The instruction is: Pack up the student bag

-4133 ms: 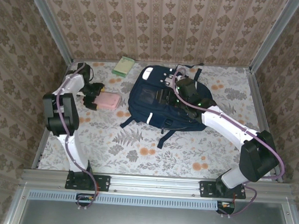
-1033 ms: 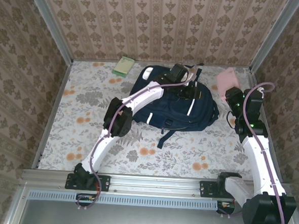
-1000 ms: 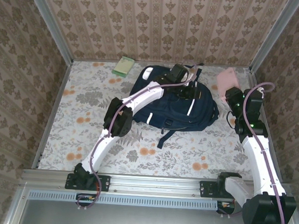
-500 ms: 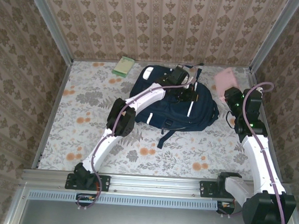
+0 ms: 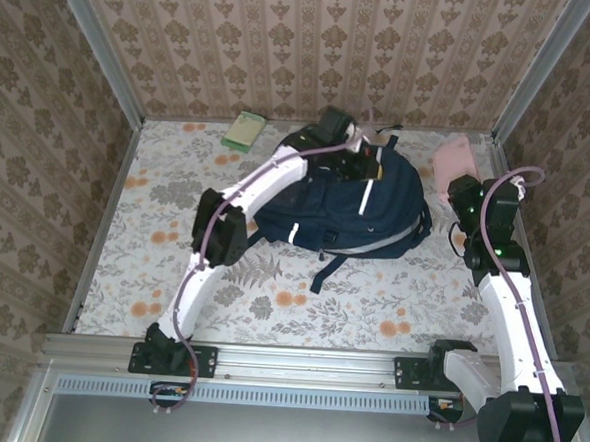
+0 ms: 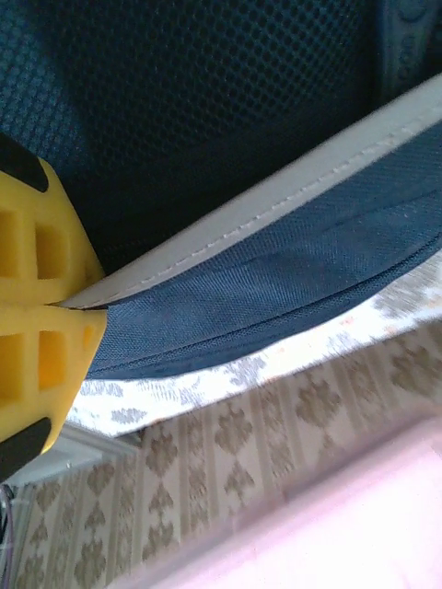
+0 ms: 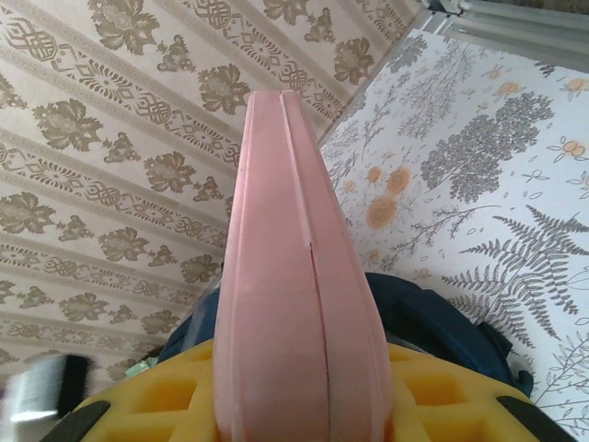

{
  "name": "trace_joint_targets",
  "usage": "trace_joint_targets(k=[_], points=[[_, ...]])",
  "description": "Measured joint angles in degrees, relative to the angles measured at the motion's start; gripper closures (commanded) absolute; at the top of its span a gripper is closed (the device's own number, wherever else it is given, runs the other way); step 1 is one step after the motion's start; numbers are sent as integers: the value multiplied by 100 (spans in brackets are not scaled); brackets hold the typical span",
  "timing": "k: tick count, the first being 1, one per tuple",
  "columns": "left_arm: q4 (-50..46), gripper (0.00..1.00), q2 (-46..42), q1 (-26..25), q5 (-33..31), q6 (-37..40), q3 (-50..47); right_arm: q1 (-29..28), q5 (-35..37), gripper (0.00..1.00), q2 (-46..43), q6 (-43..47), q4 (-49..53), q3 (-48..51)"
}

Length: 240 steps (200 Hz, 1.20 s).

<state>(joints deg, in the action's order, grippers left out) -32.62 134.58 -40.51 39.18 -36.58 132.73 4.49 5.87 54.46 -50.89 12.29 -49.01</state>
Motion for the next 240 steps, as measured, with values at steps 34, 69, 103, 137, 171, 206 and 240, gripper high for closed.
trace_joint_targets(k=[34,69,103,137,171,206,240], points=[[-339,100,-868,540,313,28,-46,0,87,74,0,-7,-48,177],[-730,100,-1150,800,658,63,-44,0,-367,74,101,-98,-308,647],[-879,100,-1147,793,841,63,-46,-57,-1462,75,299,-223,-940,1095],[-874,100,-1147,804,957,57,-46,-284,-2564,76,483,-155,-1506,1401],[-857,100,-1147,844,1027,13,-46,-481,-3429,77,737,-101,-2015,1547],[-839,100,-1147,874,1064,-35,-46,-918,-3884,76,1360,-153,-2769,1543],[-769,100,-1147,872,1121,-133,-79,-1639,-4022,74,2702,-446,-3733,1034]])
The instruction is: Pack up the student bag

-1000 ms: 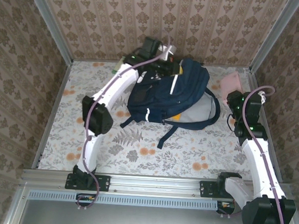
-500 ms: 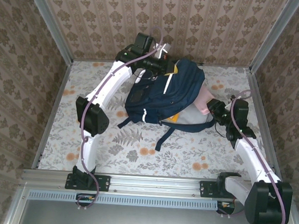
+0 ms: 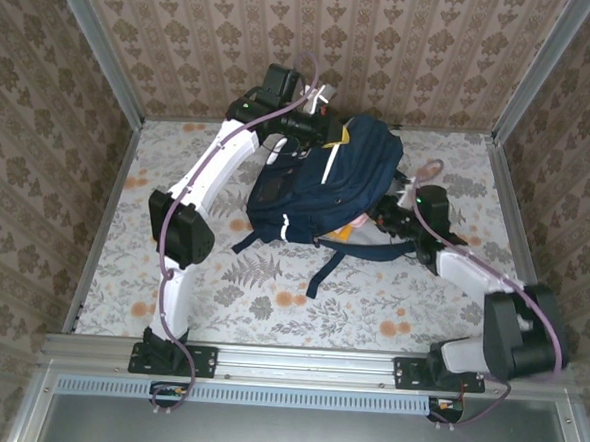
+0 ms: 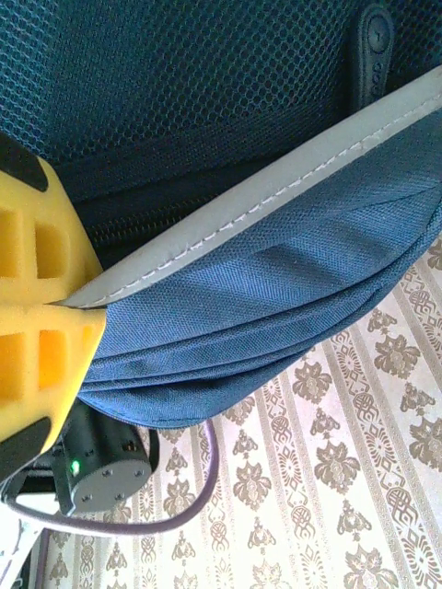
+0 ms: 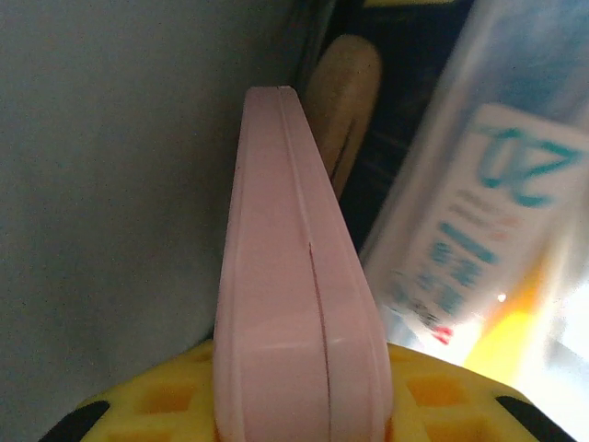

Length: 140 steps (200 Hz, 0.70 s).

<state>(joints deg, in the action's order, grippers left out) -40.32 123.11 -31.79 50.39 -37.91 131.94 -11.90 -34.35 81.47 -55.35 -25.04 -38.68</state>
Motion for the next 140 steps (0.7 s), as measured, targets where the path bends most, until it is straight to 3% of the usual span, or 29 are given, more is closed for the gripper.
trace_joint_targets(k=[25,46,61,117,140], points=[[74,100,0,-2,48,-59,-35,-494,-17,62,1036,-319,-597,-533],[149,100,0,-11,72,-98,-44,-780,72,37,1768,-461,-651,-1110],[175,100,0,-2,59,-114,-72,-920,293,26,2050,-459,-570,-1364],[295,100,-2,4,63,-168,-151,-927,1342,7,1292,188,415,-1054],[415,100,-9,28,98,-234,-273,-855,1532,6,885,422,684,-798]])
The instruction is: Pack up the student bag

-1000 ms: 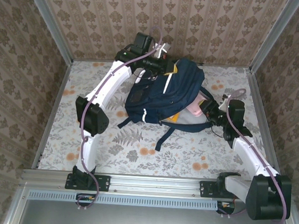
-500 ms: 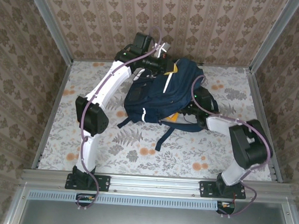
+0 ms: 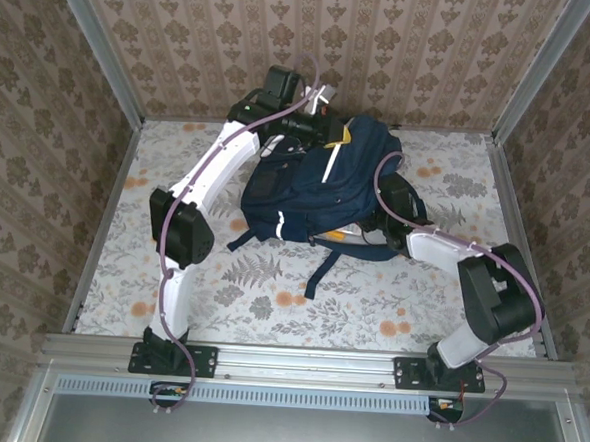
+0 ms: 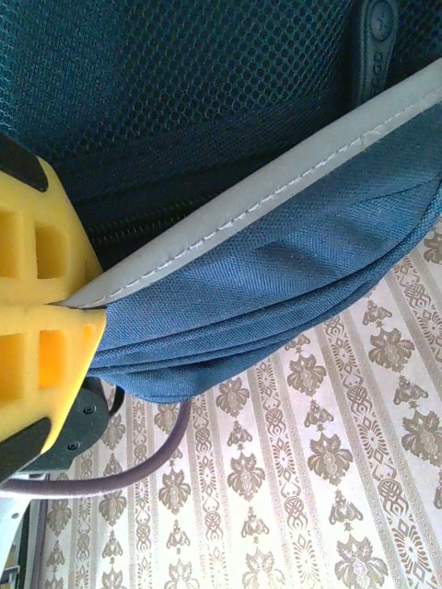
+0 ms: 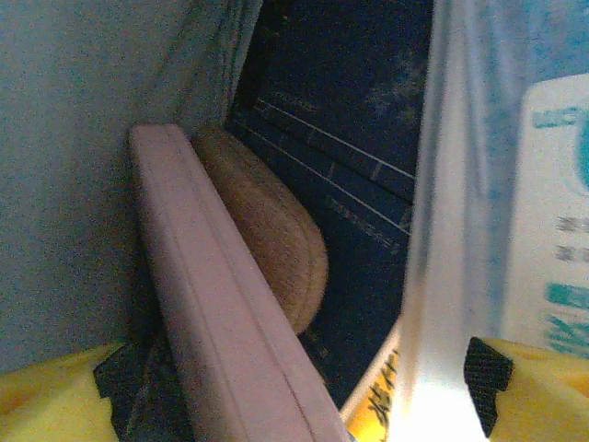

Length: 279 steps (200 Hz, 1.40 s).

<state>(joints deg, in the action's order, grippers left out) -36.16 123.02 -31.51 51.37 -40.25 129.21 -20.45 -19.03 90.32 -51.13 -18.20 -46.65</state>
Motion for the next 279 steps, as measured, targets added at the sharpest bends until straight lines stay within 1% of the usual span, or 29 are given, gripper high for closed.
trace_joint_targets(k=[49,68,81,99,113,130,149,174,194,199,208,222,233,242,250,256,272,275,279], points=[[111,100,-90,70,0,-33,-140,273,140,6,-527,153,354,407],[151,89,-162,85,-26,-24,-273,452,328,8,-1054,136,595,570],[184,83,-181,83,-50,2,-321,568,658,9,-1563,103,929,616],[195,82,-205,76,-131,70,-354,651,1495,10,-2299,-35,1661,614],[240,78,-232,68,-170,116,-358,695,2157,10,-2815,-131,2262,614],[297,74,-278,35,-223,164,-358,739,2743,11,-3237,-127,2747,614],[328,68,-317,-37,-306,223,-358,743,3097,11,-3471,-13,2983,595],[271,66,-319,-109,-501,341,-358,743,3217,11,-3418,254,3088,411],[129,65,-380,-61,-949,514,-435,743,3086,11,-3178,446,3080,203],[101,62,-433,-24,-1132,566,-505,743,3029,11,-3101,483,3064,162],[79,54,-577,63,-1526,645,-732,743,2896,11,-2968,542,3034,96],[125,46,-890,286,-2081,686,-1228,743,2697,11,-2791,614,2981,50],[201,41,-1106,564,-2450,667,-1569,743,2551,11,-2680,649,2940,33],[245,38,-1191,855,-2761,636,-1703,743,2437,11,-2579,695,2909,4],[273,37,-1196,1113,-2997,625,-1711,743,2356,11,-2483,752,2905,-50],[306,32,-1169,1290,-3174,610,-1709,743,2299,10,-2413,780,2905,-107],[278,27,-966,1746,-3659,575,-1528,743,2190,10,-2262,855,2870,-247],[267,22,-892,1825,-3757,560,-1443,743,2173,10,-2238,866,2857,-269],[240,20,-780,1908,-3847,546,-1331,743,2151,10,-2199,892,2850,-299]])
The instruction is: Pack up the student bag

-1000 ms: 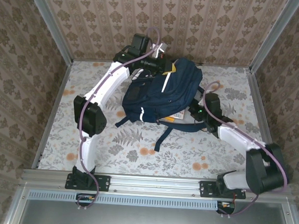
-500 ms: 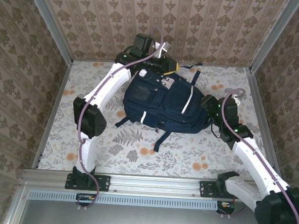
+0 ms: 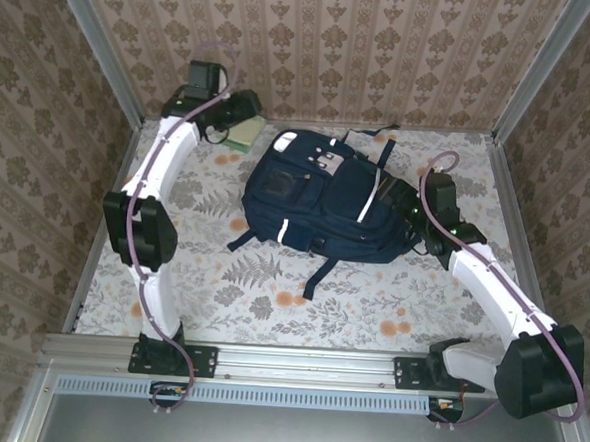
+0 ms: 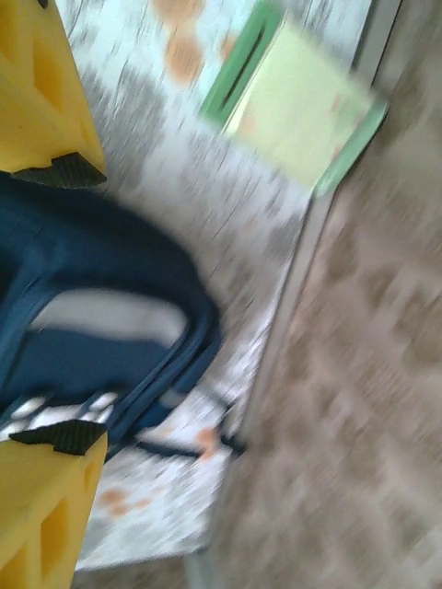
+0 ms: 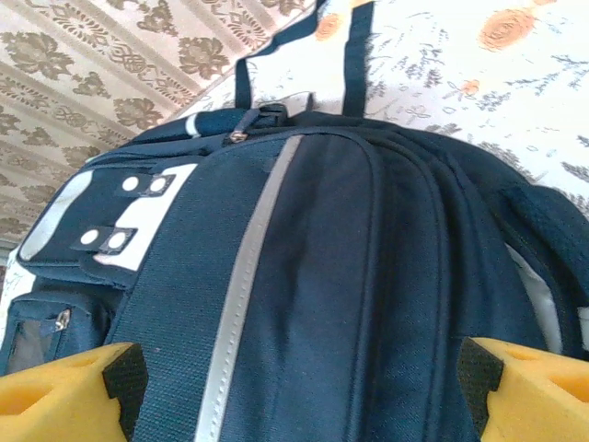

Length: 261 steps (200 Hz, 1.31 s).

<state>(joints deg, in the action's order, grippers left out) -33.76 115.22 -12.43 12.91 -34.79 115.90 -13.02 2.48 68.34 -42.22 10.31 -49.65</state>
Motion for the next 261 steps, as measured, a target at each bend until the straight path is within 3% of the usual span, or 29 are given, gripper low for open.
trace_joint_targets(k=[52,62,86,122,169,210,261], points=[[-396,13,2223,625,-439,-199,2109,0,-273,10,643,101,-116,-315],[-533,4,2767,660,-452,-92,2739,0,-332,10,815,120,-114,-404],[-649,8,3657,632,-612,341,3574,0,-466,10,1167,138,-118,-542],[-713,14,4039,466,-949,1036,3676,0,-599,10,1513,136,-111,-643],[-833,12,4352,87,-1836,1950,3845,0,-752,10,1709,103,-127,-708],[-1067,13,4452,76,-2249,2103,3980,0,-822,10,1716,2,-140,-704],[-1338,19,4454,245,-2282,2157,4015,0,-881,10,1556,0,-153,-636]])
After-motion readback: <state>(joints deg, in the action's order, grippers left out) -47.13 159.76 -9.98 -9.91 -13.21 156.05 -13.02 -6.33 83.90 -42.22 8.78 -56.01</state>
